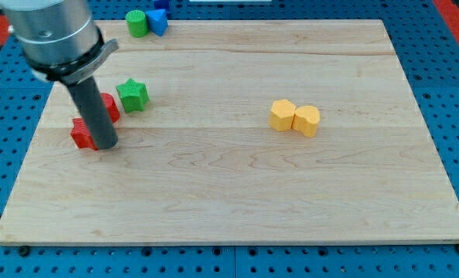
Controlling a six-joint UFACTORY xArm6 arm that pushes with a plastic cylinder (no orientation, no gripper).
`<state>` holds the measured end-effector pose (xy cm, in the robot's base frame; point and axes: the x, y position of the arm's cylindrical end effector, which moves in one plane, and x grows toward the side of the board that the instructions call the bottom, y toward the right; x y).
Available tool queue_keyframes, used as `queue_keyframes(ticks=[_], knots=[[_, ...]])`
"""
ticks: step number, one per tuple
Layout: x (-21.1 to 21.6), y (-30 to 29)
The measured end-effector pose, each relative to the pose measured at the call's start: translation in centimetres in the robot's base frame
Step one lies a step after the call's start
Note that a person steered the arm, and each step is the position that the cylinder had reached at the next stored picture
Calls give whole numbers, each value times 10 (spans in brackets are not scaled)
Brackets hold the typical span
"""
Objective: Slightly push the red star into the red circle
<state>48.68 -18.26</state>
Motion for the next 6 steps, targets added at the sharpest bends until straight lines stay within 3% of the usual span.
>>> queue_keyframes(ticks=[1,2,3,4,6], knots=[[48,-18],[49,-56],[38,-56],[9,-46],[-20,56]])
